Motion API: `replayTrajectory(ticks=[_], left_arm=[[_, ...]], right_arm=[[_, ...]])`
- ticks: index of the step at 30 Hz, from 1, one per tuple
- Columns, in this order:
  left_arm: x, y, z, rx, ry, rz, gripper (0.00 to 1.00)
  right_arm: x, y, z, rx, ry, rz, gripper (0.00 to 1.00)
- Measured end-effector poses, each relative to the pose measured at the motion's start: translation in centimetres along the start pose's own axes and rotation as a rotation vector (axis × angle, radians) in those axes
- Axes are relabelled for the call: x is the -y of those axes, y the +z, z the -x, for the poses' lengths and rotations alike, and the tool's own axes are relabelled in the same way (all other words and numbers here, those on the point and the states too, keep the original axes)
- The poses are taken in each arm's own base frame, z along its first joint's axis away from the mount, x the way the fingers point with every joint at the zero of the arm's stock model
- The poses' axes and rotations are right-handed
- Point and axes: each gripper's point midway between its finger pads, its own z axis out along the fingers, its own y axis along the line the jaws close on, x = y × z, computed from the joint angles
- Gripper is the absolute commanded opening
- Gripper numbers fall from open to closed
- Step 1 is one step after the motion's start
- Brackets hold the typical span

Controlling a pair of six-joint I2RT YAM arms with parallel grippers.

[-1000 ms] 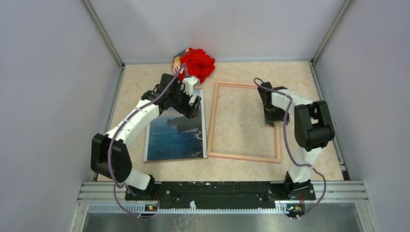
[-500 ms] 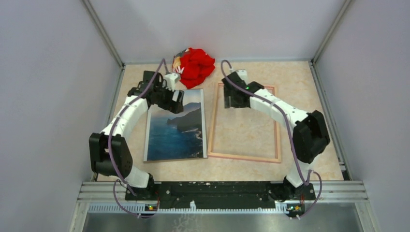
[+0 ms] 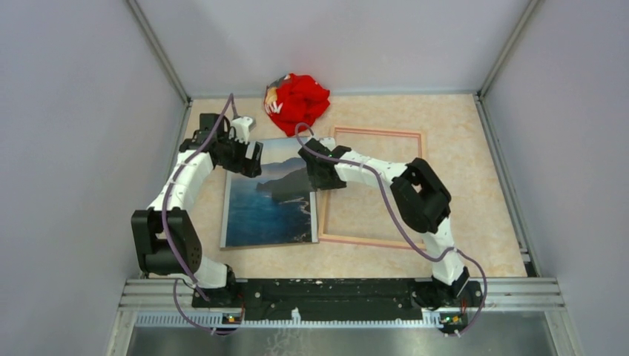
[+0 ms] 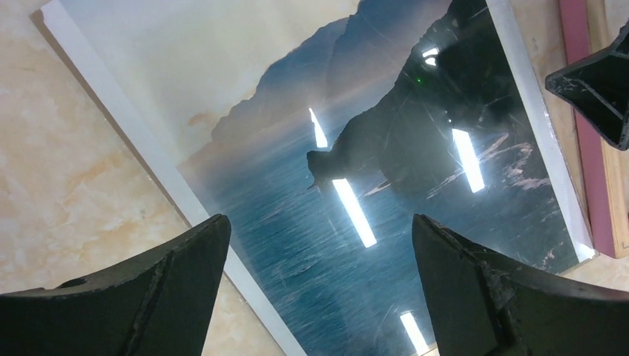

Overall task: Put the photo into the frame
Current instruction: Move the photo frame to the center of the board, then pick up the photo frame item at the center of the board.

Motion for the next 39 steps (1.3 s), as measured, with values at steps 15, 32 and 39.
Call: replayTrajectory(ticks=[15,32,39], left_arm=[[-2.4,-0.3,-1.6,-0.036,0.003,0.076,0.98],[-2.6,-1.2,-2.8,-0.086,0.045,0.071,0.98],[-3.4,-2.5,-2.5,-0.058,0.051,0.096,0.98]], right_arm=[[2.4,-0.4,-2.7,0.04,0.011,-0.004,0.45],[1.7,-13.6,6.6,0.368,-0.037,0.189,0.99],[0.0,-16.5,10.1,0.478,0.01,0.266,0.95]])
